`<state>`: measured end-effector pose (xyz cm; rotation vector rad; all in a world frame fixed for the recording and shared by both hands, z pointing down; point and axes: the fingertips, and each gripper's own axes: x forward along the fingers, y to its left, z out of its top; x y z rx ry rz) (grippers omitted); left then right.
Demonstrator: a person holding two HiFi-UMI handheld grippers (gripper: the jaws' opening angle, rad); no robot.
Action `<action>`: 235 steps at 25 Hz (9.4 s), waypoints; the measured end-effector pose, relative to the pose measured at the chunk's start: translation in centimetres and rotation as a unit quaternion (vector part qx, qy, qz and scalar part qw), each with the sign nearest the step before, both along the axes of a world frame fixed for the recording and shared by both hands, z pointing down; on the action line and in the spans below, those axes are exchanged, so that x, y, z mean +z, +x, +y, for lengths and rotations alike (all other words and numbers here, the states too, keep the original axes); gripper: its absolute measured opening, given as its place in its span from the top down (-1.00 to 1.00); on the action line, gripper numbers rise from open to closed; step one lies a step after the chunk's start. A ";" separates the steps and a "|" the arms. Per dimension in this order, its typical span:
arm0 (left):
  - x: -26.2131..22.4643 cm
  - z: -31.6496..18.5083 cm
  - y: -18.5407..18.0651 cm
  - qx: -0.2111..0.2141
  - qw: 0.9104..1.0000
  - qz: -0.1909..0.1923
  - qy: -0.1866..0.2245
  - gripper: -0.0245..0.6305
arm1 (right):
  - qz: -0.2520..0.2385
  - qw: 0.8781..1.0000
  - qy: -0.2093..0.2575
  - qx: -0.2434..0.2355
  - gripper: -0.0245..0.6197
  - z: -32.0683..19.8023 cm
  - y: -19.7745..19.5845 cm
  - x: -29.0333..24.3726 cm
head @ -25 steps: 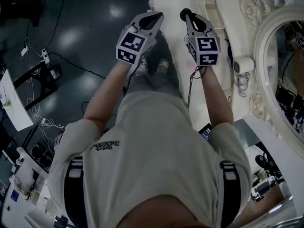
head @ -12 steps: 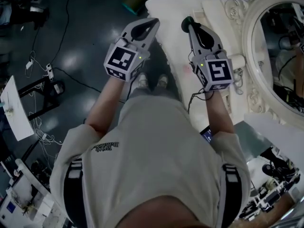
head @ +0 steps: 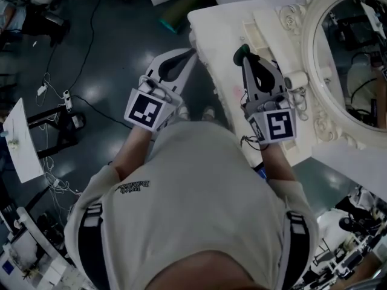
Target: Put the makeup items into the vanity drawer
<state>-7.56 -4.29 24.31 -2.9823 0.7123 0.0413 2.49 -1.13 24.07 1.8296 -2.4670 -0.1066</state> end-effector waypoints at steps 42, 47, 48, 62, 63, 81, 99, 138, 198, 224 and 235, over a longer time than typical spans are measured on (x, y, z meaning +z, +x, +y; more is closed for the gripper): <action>3.2 -9.9 11.9 0.060 0.998 -0.020 -0.021 0.89 | 0.026 0.991 -0.058 0.114 0.90 -10.1 12.8 4.1; 10.1 -13.1 16.9 0.081 0.995 -0.057 -0.030 0.89 | 0.015 0.982 -0.129 0.134 0.90 -14.0 17.2 11.6; 11.9 -13.5 17.7 0.088 0.993 -0.070 -0.035 0.89 | 0.013 0.980 -0.145 0.139 0.90 -14.7 18.0 13.3; 29.4 -13.6 24.1 0.141 0.961 -0.183 -0.153 0.89 | -0.038 0.934 -0.312 0.170 0.90 -17.1 22.5 31.4; 30.3 -13.5 24.3 0.143 0.959 -0.189 -0.158 0.89 | -0.044 0.930 -0.323 0.170 0.90 -17.0 22.5 32.2; 35.0 -12.5 23.9 0.139 0.946 -0.217 -0.195 0.89 | -0.054 0.911 -0.368 0.179 0.73 -16.2 22.6 35.5; 27.2 -14.0 22.0 0.104 0.967 -0.174 -0.156 0.89 | -0.053 0.942 -0.290 0.162 0.84 -15.8 20.5 26.6; 0.3 -2.6 6.1 0.044 0.999 -0.015 -0.003 0.89 | -0.090 0.993 -0.068 0.017 0.90 -1.8 4.4 1.9; 25.8 -0.8 16.5 0.182 0.955 -0.168 -0.165 0.89 | -0.043 0.918 -0.391 0.058 0.76 2.2 8.9 32.2; 38.4 3.3 16.5 0.190 0.918 -0.255 -0.237 0.89 | 0.017 0.890 -0.452 0.053 0.81 5.7 8.7 41.7; 32.6 0.4 17.0 0.164 0.940 -0.213 -0.209 0.89 | 0.008 0.925 -0.371 0.082 0.81 1.4 11.7 33.9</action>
